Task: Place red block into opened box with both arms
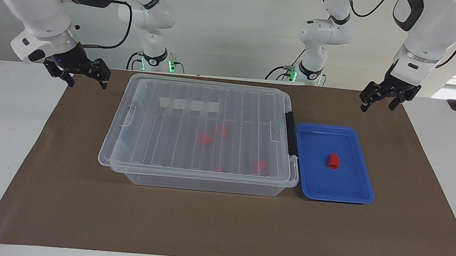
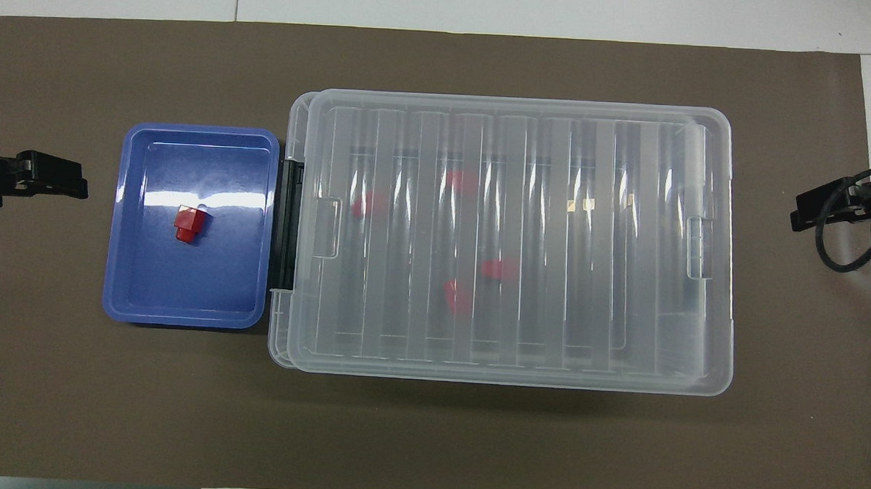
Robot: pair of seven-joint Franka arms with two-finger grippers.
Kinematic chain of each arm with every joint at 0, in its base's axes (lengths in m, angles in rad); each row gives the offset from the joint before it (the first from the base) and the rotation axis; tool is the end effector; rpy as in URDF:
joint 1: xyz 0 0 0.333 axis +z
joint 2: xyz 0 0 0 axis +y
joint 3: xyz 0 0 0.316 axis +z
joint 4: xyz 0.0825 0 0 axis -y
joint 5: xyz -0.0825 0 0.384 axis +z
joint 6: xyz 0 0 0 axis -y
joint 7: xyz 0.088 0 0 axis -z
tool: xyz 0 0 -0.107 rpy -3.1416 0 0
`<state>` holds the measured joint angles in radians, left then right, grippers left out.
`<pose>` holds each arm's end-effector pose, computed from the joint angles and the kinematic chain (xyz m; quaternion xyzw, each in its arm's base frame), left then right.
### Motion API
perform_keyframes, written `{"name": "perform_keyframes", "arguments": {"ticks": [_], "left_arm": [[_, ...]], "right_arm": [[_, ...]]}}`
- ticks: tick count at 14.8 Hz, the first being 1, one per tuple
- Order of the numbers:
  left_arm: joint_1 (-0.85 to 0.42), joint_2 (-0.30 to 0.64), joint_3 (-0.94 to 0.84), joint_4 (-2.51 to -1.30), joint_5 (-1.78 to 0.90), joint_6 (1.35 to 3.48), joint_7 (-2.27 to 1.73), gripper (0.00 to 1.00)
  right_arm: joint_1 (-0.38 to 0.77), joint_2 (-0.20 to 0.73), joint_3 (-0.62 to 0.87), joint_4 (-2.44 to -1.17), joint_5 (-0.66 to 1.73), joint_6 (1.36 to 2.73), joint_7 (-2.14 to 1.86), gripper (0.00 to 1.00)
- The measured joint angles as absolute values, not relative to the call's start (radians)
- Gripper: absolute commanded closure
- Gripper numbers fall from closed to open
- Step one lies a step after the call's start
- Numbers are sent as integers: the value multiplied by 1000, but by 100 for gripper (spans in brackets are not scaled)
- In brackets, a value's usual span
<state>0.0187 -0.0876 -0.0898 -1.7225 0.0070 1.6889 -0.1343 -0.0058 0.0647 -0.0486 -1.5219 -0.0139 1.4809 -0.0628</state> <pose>0.5353 -0.0395 0.6105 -0.9991 -0.0313 -0.0274 0.0046 0.5633 -0.0314 0.6038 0.9986 0.0039 -0.0532 0.0054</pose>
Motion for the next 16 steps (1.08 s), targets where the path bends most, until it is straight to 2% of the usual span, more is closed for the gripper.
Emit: {"name": "perform_keyframes", "arguments": {"ticks": [16], "left_arm": [[19, -88, -90, -1722, 7, 1689, -134, 0]], "right_arm": [[-6, 47, -50, -1528, -1, 1506, -9, 0]]}}
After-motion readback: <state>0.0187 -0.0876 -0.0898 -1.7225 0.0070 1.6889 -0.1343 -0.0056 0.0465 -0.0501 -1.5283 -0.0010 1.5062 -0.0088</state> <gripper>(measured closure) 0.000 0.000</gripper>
